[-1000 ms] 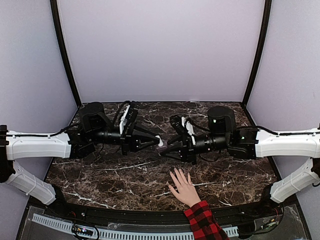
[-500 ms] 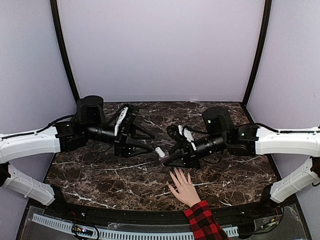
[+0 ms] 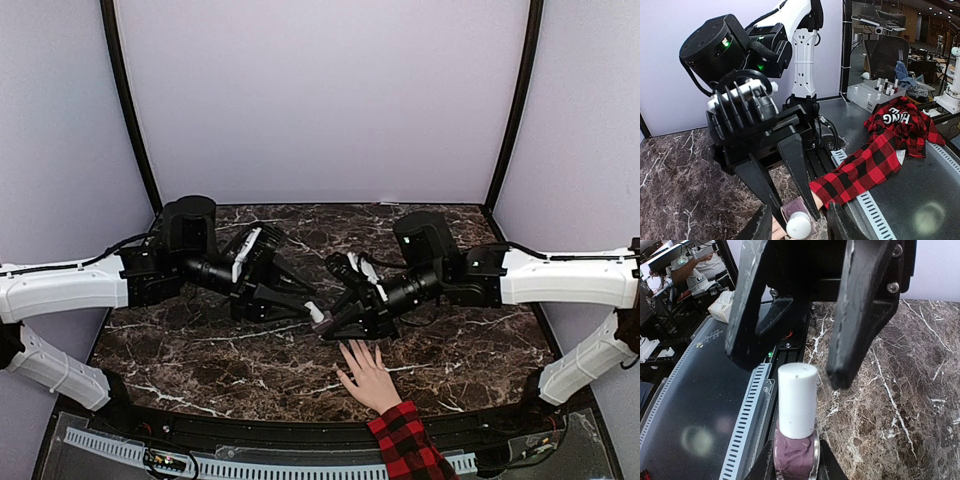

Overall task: Paint the nails
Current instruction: Unscrew the cap of the nail polish bottle.

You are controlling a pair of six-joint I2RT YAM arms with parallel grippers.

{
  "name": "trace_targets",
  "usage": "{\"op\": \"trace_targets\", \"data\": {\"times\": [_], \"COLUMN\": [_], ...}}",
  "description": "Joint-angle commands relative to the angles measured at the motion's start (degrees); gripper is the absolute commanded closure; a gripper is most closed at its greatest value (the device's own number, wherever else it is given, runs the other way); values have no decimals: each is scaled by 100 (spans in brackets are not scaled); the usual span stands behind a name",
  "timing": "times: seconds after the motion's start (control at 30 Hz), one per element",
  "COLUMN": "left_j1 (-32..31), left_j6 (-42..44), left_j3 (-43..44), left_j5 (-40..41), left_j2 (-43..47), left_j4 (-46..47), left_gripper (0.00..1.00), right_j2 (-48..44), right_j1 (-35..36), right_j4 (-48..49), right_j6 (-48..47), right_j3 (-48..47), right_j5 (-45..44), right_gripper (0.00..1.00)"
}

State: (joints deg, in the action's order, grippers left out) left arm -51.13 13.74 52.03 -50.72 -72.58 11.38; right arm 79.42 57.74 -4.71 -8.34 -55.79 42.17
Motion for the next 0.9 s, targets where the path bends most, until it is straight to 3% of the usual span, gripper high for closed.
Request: {"op": "trace_targets", "data": {"times": [0.0,0.23,0.37,0.43,0.87], "left_j1": [-108,-193,-205,-206,-205], "left_j6": [284,326,234,126,-679], "left_j3": [22,-55,-116,-122,-54], "left_j5": [-221,-147,-92,47,1113], "left_j2": [-80,-127,-117,-121,-307], "left_j4": [121,262,433,521,773], "left_gripper": [63,74,87,98,100], "right_j2": [21,77,99,75,-415], "right_j1": [-12,-8,-8,-8,-148], "right_j4": [77,34,-3,3,446], "right_j6": [-34,-51,-80,-78,120], "right_j3": [-257,-327,-342,-336,-75], "right_j5": [347,498,538,487,-817], "right_gripper": [98,98,98,98,99]}}
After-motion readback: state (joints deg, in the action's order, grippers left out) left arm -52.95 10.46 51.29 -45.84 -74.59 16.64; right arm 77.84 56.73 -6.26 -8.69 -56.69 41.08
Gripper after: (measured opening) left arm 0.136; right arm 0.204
